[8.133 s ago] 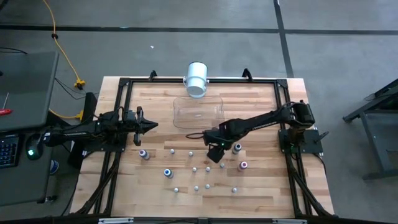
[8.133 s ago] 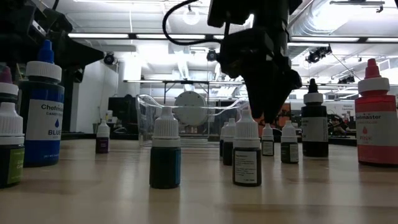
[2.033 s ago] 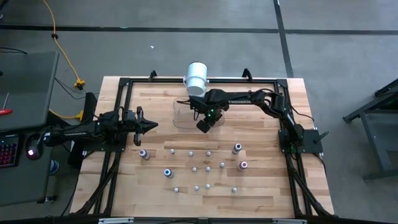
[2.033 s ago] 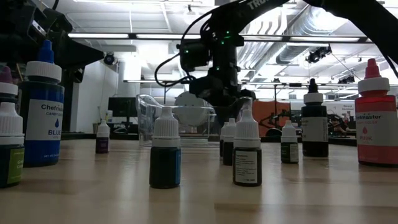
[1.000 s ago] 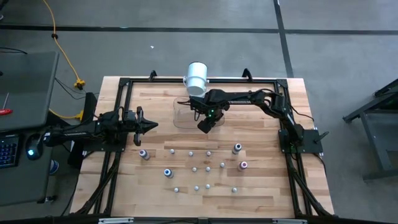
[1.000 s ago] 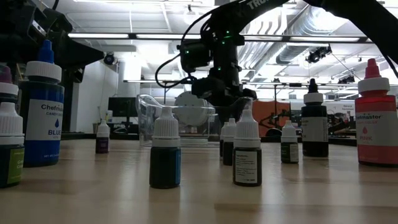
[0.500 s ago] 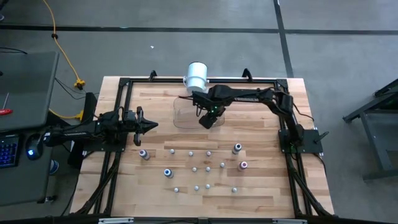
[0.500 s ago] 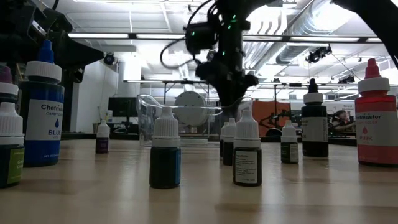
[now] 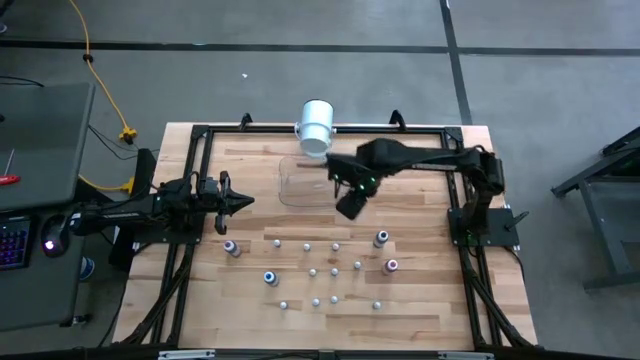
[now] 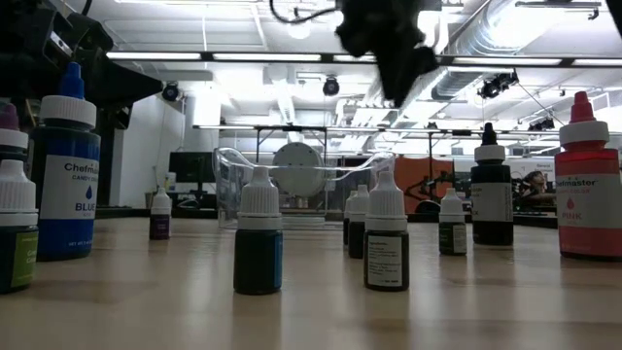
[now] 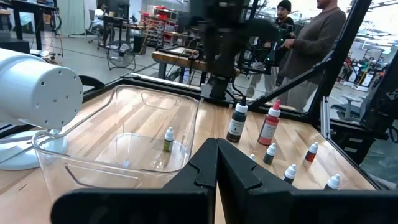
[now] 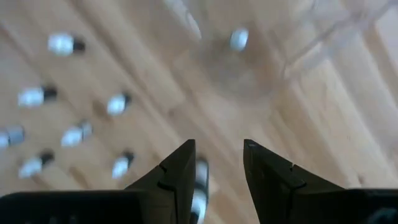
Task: Pick & Place food coloring
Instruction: Put the bottom small red food coloring bottle into the transparent bin
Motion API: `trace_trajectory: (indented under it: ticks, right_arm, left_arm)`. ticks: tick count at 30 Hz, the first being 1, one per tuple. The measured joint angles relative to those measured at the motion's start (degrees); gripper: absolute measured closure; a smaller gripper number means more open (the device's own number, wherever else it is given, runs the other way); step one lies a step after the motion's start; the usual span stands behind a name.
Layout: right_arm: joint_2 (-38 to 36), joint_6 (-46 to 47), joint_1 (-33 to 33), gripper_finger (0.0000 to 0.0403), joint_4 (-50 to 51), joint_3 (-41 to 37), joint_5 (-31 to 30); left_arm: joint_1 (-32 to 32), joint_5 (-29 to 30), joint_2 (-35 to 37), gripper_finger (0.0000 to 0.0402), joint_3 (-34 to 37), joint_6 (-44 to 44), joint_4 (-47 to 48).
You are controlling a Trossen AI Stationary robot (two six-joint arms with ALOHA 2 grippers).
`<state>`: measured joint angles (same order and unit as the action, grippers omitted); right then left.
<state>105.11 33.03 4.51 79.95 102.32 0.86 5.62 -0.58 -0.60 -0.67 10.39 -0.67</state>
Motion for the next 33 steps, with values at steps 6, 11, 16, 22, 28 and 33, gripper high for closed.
trace_trajectory:
  ticks: [6, 11, 16, 22, 28, 33]
  right_arm:
    - [-0.7, 2.7, -8.4, 0.0279, 4.5, -0.1, -1.4]
    - [0.4, 2.7, -13.1, 0.0279, 3.2, -0.1, -1.4]
    - [1.4, 4.2, -15.6, 0.0279, 2.7, -0.1, -1.2]
    - [3.2, 7.2, -19.7, 0.0279, 1.8, -0.1, -0.7]
    - [4.6, 9.2, -25.3, 0.0279, -1.9, -0.1, -0.4]
    - [4.9, 12.8, -30.3, 0.0279, -3.1, -0.1, -0.4]
  left_arm:
    - [0.0, 0.0, 0.0, 0.0401, 0.0, 0.0, 0.0]
    - [0.0, 0.0, 0.0, 0.0401, 0.0, 0.0, 0.0]
    - [0.0, 0.0, 0.0, 0.0401, 0.0, 0.0, 0.0]
    - [0.0, 0.0, 0.0, 0.0401, 0.0, 0.0, 0.0]
    - [0.0, 0.0, 0.0, 0.0401, 0.0, 0.0, 0.0]
    - [0.0, 0.0, 0.0, 0.0401, 0.0, 0.0, 0.0]
